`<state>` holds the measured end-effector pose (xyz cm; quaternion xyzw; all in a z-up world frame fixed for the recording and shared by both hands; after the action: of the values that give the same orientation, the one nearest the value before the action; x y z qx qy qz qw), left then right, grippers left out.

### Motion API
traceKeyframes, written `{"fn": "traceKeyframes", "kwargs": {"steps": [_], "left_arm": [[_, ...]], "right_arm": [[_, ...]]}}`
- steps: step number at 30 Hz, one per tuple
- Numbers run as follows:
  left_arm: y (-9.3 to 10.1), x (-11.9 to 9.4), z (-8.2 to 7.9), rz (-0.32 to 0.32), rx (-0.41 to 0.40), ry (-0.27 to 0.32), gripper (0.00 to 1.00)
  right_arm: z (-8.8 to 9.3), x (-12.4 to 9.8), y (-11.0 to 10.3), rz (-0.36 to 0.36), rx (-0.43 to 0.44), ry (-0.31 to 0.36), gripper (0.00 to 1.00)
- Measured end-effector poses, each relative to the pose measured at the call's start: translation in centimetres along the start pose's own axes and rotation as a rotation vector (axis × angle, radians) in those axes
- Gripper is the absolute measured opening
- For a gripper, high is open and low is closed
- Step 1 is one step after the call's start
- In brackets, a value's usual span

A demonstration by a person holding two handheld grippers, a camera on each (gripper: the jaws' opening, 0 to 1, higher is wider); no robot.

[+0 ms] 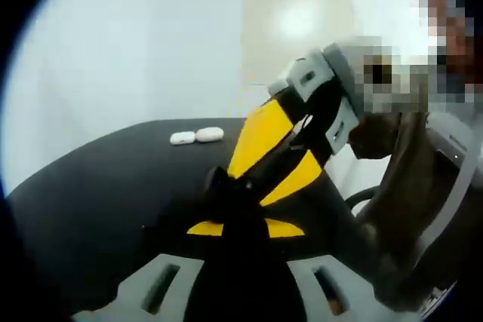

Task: Pick up three earphones and place each one into its charging case using tactile feedback, ensure that each earphone is properly inserted and securely positioned inside the case.

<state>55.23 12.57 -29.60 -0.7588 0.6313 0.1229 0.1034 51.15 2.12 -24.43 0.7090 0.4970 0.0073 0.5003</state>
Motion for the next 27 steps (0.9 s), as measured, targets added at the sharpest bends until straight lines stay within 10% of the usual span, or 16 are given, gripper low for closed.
{"fn": "traceKeyframes", "kwargs": {"steps": [6, 16, 27], "left_arm": [[-0.1, 0.1, 0.0, 0.002, 0.007, 0.005, 0.15], [0.0, 0.1, 0.1, 0.002, 0.01, 0.006, 0.15], [0.0, 0.0, 0.0, 0.0, 0.024, 0.013, 0.15]], "right_arm": [[0.1, -0.4, 0.4, 0.01, 0.027, 0.036, 0.13], [3.7, -3.5, 5.6, 0.118, 0.425, 0.216, 0.13], [7.9, 0.0, 7.4, -0.055, 0.984, 0.337, 0.15]]}}
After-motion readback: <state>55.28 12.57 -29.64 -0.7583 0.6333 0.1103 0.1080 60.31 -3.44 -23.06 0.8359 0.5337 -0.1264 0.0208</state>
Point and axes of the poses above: the point that each gripper's makers call its tool centre point, and the gripper's own axes: x roughly forward along the fingers, y roughly to its right, z roughly out of its underside, the point moved 8 cm from there along -x, roughly backward along the fingers, and after that the axes turned 1 degree about x, right-handed, at the moved point
